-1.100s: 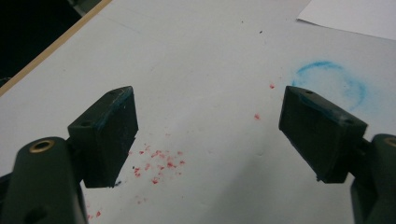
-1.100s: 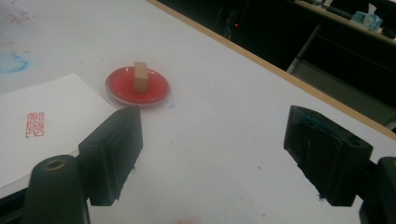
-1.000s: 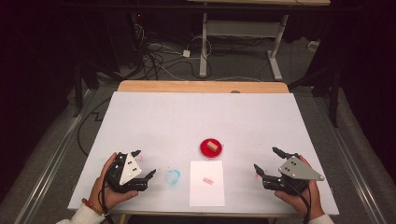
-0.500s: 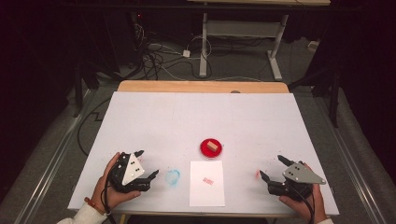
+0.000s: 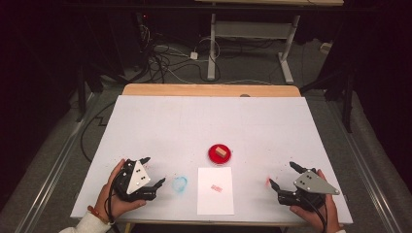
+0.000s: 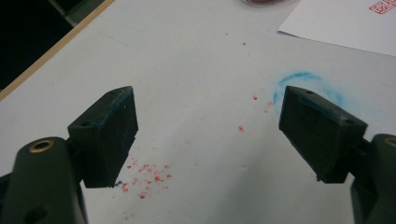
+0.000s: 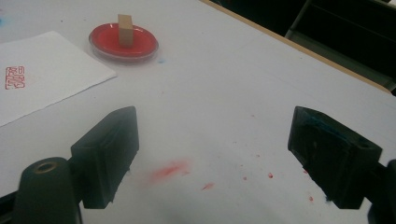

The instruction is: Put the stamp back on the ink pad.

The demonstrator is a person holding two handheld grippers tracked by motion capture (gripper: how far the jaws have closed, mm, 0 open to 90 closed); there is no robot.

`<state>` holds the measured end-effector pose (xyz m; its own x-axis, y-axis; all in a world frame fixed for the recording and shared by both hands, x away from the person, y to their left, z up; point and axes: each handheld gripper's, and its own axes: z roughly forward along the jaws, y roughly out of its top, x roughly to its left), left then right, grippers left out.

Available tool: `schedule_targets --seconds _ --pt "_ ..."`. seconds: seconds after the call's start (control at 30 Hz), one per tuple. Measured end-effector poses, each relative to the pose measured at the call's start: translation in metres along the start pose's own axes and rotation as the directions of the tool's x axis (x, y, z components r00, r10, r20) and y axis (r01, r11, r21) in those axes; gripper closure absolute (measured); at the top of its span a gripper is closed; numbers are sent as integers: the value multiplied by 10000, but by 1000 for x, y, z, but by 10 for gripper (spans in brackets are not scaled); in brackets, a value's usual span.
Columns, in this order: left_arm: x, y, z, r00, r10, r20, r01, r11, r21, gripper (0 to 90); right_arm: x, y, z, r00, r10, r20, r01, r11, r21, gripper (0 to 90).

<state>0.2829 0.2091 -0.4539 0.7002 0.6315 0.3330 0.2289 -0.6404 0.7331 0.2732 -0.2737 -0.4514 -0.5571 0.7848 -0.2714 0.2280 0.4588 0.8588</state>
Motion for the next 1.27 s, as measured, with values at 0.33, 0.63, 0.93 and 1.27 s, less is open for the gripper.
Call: schedule_targets --seconds 0.33,0.63,0.93,1.27 --pt "-1 0 2 10000 4 8 -4 9999 100 189 -1 0 0 10000 68 -25 -68 10000 -31 165" --pt "0 -1 2 10000 3 18 -4 9999 166 189 0 0 1 10000 -4 -1 4 10000 -55 165" --pt "1 -1 3 10000 -50 17 50 9998 210 189 0 1 2 10000 20 12 -20 10000 -57 166" --pt "2 -2 4 9999 -114 -22 114 9994 315 189 -2 1 4 10000 37 -6 -37 10000 -57 166"
